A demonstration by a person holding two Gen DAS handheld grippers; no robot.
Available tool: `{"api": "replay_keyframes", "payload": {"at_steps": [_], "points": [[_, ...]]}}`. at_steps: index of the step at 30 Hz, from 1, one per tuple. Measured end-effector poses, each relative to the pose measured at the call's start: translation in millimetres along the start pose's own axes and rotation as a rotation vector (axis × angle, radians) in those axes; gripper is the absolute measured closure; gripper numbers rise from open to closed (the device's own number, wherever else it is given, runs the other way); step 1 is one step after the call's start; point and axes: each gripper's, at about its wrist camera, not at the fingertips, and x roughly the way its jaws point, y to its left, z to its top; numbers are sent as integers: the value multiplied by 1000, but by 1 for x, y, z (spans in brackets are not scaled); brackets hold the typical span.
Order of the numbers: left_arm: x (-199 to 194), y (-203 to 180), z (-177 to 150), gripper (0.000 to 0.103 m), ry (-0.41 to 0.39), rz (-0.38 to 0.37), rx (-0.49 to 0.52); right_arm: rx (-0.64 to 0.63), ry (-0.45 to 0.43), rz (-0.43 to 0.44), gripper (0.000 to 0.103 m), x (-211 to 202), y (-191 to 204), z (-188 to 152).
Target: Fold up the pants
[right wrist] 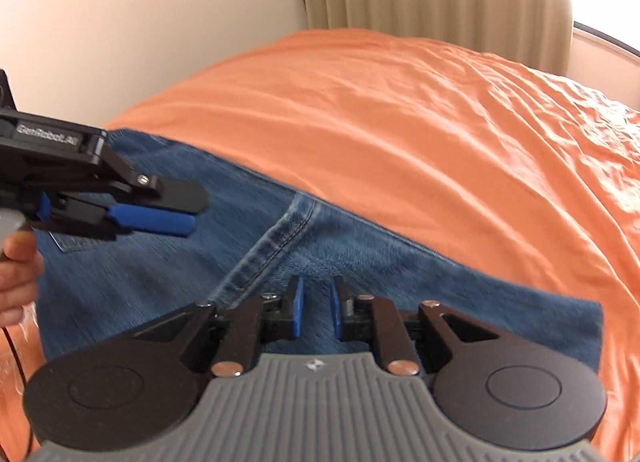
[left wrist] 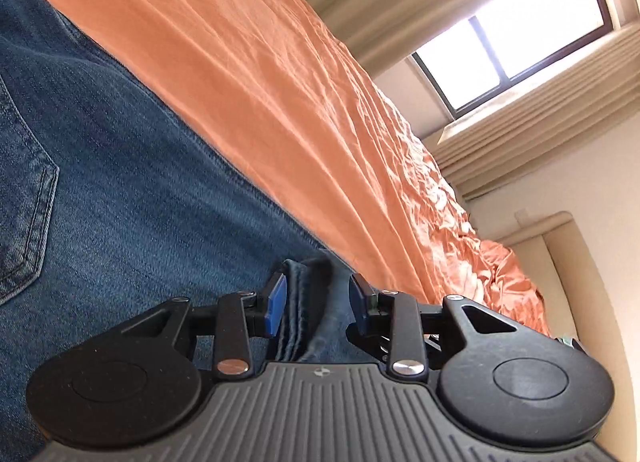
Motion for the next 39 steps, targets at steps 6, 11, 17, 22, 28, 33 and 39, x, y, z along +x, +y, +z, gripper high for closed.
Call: {"api": "replay_keyframes", "payload": {"at_steps": [6, 11, 17, 22, 28, 33, 39], "points": [[16, -3, -5, 42, 26, -10, 2, 29, 22, -68, 92, -18, -6, -10], [48, 7, -3, 40, 57, -7, -65, 87, 26, -125, 91, -49, -32, -36], [80, 19, 7, 68, 75, -33, -155, 187, 33, -220, 87, -86, -73, -74], [68, -11, 8, 96, 33, -9, 8, 242, 23, -272, 87, -110, -98, -94], [26, -102, -25, 96, -83, 56, 568, 292, -10, -268, 87, -119, -118, -96], [58, -79, -19, 96, -7, 253, 562, 309, -31, -268, 88, -99, -129, -78], [88, -45, -17, 96, 50, 297, 526, 360, -48, -289, 93, -57, -163, -47]]}}
